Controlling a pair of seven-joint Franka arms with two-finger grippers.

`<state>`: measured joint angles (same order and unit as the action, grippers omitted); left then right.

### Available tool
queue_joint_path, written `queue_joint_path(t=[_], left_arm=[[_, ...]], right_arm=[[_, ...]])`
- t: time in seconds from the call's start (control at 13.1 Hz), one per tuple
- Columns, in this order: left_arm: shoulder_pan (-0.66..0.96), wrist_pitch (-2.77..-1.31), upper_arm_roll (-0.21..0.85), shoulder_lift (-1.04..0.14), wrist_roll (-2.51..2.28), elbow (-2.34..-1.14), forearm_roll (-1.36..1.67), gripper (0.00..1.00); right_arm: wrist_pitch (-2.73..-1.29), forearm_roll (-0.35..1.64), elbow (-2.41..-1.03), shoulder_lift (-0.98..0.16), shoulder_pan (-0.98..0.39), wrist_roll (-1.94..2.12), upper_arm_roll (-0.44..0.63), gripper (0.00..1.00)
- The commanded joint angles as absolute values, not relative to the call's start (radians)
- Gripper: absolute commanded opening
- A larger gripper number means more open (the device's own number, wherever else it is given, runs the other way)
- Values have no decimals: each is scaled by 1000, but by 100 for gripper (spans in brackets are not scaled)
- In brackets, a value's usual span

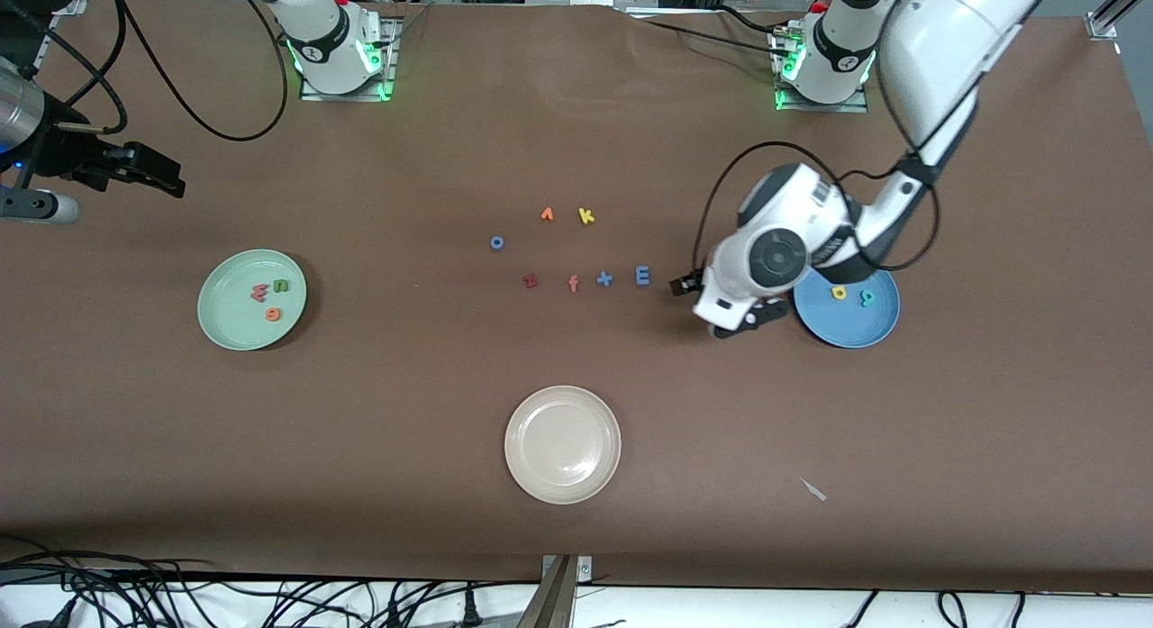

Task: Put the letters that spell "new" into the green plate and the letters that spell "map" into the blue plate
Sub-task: 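Grasp the blue letter near the middle with the left gripper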

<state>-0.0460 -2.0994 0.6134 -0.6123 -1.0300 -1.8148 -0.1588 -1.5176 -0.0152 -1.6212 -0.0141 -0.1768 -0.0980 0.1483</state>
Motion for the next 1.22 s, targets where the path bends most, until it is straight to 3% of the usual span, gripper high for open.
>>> queue_joint_path(t=[0.0,0.38,0.84,1.0,1.15], left_arm=[[23,-2207,601,-620,-1164,-1844,-158,93],[92,-2341,582,-675,-1305,-1845,-265,87],[107,-2355,584,-723,-1439,-1835,-439,87],[123,-2355,584,-726,-1439,-1833,-434,80],[124,-2355,584,-732,-1439,-1833,-431,59]], right_arm=[[-1499,-5,-1591,-26,-175,-106,146,100],[-1509,-15,-1591,-25,-183,-104,140,100],[-1529,-11,-1591,-26,-176,-104,144,100],[-1540,-15,-1591,-26,-175,-104,144,100],[-1560,-11,-1591,-26,-172,-104,147,100]])
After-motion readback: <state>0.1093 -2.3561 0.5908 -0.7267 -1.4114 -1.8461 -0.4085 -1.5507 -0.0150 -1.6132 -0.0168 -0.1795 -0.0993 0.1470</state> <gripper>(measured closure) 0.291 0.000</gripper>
